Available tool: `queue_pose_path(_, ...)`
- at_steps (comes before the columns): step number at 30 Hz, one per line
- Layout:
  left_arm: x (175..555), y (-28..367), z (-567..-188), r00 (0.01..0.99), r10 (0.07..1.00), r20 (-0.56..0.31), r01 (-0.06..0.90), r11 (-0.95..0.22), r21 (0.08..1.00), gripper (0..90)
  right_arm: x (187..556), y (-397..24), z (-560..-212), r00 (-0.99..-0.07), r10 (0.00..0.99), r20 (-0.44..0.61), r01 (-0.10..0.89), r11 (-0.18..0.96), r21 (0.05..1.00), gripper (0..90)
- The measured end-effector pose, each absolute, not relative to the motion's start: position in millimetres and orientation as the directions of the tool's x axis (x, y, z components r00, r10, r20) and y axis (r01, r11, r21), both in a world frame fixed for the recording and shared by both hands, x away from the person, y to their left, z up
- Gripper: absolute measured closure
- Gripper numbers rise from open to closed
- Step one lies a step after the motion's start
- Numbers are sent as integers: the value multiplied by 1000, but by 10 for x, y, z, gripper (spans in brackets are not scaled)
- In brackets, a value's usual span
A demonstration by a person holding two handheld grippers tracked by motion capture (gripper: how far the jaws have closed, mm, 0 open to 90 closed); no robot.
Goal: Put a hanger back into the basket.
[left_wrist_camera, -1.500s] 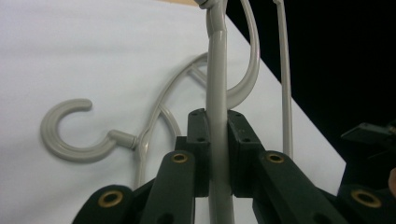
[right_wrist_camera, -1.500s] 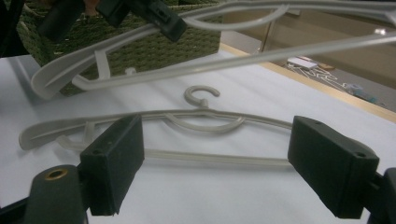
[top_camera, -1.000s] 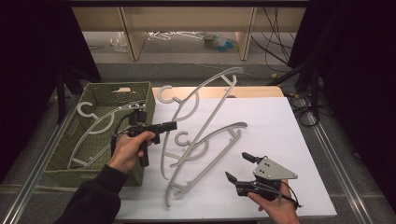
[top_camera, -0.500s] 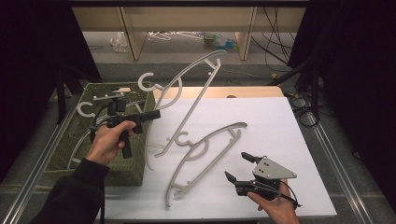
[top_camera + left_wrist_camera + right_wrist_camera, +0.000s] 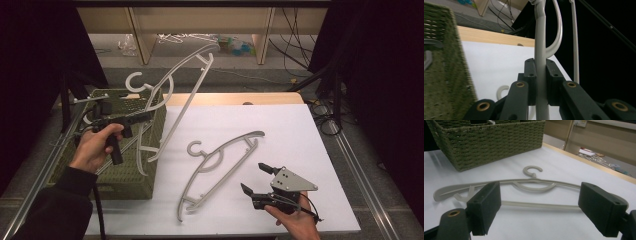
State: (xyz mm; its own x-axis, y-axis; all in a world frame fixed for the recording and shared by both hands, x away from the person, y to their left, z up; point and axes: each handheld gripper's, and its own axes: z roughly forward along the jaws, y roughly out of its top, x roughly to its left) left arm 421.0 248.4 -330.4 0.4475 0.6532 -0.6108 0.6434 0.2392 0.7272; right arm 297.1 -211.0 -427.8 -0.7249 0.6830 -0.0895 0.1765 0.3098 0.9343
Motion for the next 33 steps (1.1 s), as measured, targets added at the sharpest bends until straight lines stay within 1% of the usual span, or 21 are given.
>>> queue_pose_path(1,4221,2566,-3305,433,662,-612,643,250,724,809,2971,-2110,-4278,-725,683,-91,176,311,934,191)
queue_pose_path(7,4262,2783,-3332,413,674,-612,627,276,728,809,2977,-2104,-4284,-720,688,-93,171,307,936,191)
queue_pose_path(8,4285,2853,-3341,429,667,-609,608,285,741,809,2977,-2104,-4284,-720,688,-93,171,306,936,191)
queue_pose_path(9,4279,2889,-3336,419,658,-625,615,301,729,809,2978,-2103,-4283,-720,688,-91,172,304,937,191)
queue_pose_path(15,4269,3163,-3340,375,728,-574,587,293,755,809,2979,-2103,-4285,-719,688,-92,173,306,936,191)
queue_pose_path(16,4260,3258,-3357,361,741,-566,578,299,760,809,2977,-2108,-4282,-722,686,-92,177,311,934,191)
queue_pose_path(17,4260,3258,-3357,361,741,-566,578,299,760,809,2977,-2108,-4282,-722,686,-92,177,311,934,191)
queue_pose_path(22,4237,3514,-3455,334,767,-548,573,296,764,809,2978,-2103,-4283,-725,683,-92,180,316,932,191)
queue_pose_path(24,4229,3578,-3478,328,787,-522,570,276,774,809,2981,-2103,-4282,-725,682,-91,179,314,932,191)
queue_pose_path(27,4219,3631,-3492,328,794,-511,569,266,778,809,2985,-2105,-4285,-724,683,-93,178,316,932,191)
queue_pose_path(29,4198,3678,-3498,333,810,-483,560,243,792,808,2986,-2105,-4283,-724,683,-93,178,315,932,191)
queue_pose_path(33,4175,3748,-3540,326,817,-476,566,234,790,808,2985,-2104,-4284,-724,684,-93,177,315,932,191)
